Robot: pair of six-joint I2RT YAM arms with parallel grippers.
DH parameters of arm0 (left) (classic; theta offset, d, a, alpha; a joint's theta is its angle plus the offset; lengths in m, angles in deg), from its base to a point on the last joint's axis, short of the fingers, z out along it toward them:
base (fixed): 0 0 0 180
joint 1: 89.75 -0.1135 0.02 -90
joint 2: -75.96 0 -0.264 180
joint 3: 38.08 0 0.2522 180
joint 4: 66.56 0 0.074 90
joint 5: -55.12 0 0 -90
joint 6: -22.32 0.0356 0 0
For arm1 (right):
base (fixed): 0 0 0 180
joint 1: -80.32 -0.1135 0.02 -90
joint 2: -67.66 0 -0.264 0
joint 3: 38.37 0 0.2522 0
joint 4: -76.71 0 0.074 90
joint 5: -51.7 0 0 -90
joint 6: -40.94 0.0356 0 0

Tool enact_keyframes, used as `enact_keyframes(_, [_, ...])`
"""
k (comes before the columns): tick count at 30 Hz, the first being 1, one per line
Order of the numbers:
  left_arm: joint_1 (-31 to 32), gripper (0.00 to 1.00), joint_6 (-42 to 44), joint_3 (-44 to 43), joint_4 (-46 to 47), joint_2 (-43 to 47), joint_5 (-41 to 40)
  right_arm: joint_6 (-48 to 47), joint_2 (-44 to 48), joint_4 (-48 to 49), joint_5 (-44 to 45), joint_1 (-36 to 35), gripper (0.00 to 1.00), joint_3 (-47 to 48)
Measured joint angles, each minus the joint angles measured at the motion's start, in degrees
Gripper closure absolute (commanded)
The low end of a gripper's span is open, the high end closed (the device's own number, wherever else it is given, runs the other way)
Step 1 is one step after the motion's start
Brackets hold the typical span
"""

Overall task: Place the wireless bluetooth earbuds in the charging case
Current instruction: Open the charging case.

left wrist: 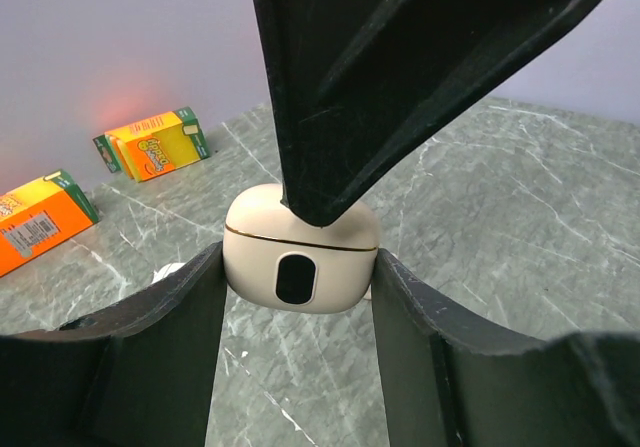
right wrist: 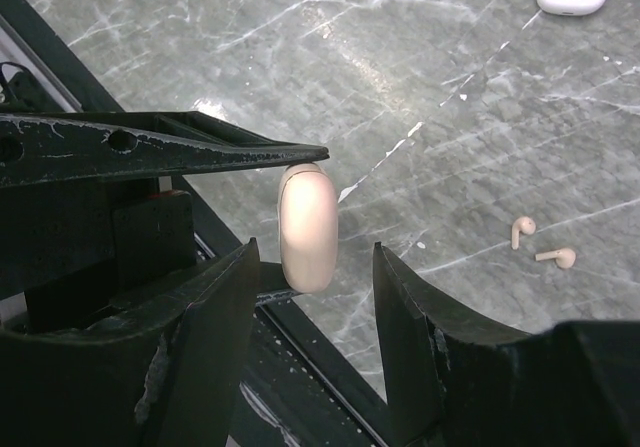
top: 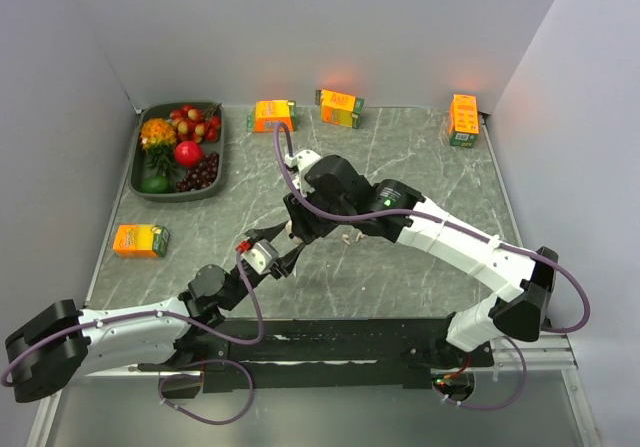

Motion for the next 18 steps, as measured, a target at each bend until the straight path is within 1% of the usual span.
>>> enact_keyframes(5, [0.13,0.99,0.00,0.00,-0.04,0.07,-0.07,-0.02,-0.35,0.00,-0.09,0.00,0.46,0.00])
enact_keyframes(11, [0.26,0.99,-0.02,0.00,-0.92,0.72,-0.28,-0.15,-1.66,0.04,-1.38,0.00,0.58,0.00])
enact_keyframes(18, [0.48,0.99,-0.02,0.00,-1.38,1.31,-0.46,-0.22,-2.01,0.07,-2.23,0.00,0.68,0.00])
